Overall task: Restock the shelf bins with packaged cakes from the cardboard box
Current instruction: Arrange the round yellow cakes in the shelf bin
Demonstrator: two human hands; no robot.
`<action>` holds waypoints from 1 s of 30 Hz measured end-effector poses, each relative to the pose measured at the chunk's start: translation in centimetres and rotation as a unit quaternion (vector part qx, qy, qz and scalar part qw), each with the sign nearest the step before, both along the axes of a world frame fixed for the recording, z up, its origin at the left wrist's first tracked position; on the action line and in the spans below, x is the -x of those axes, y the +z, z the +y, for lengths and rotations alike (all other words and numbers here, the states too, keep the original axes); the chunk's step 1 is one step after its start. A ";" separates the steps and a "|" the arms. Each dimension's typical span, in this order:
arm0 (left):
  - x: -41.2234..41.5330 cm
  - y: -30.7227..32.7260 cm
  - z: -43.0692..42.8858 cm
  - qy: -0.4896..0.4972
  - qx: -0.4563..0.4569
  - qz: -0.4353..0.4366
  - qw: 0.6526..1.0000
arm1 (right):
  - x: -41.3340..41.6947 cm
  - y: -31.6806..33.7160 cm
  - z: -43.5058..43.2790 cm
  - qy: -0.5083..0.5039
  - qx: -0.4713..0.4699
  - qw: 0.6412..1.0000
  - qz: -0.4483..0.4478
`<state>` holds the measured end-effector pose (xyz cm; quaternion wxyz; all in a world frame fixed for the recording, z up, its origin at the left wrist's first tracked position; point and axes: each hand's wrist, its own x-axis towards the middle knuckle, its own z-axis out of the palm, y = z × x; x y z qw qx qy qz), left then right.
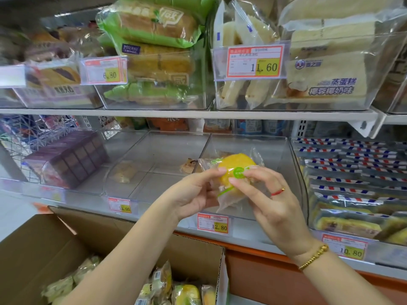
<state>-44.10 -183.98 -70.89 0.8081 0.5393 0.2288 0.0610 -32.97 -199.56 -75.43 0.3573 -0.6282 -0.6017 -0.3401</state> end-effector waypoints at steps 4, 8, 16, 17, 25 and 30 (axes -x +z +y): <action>0.7 0.4 0.8 0.028 -0.083 0.012 0.996 | 0.6 1.3 -0.6 0.038 -0.007 0.992 0.120; 1.4 0.7 1.7 0.005 -0.099 0.036 0.994 | 0.8 3.4 -1.9 0.055 -0.054 0.924 0.375; 0.8 0.1 3.0 -0.011 -0.083 0.035 0.996 | -1.6 6.8 0.0 0.057 0.264 0.737 0.619; 0.6 0.1 3.2 -0.008 -0.070 0.030 0.997 | -1.7 7.4 0.4 0.055 0.273 0.740 0.612; -1.0 0.3 4.8 -0.039 -0.106 0.000 0.994 | -3.1 7.1 1.7 0.030 0.300 0.744 0.596; -2.0 0.4 5.6 -0.070 -0.410 0.047 0.908 | -3.8 4.1 2.5 0.002 0.282 0.726 0.627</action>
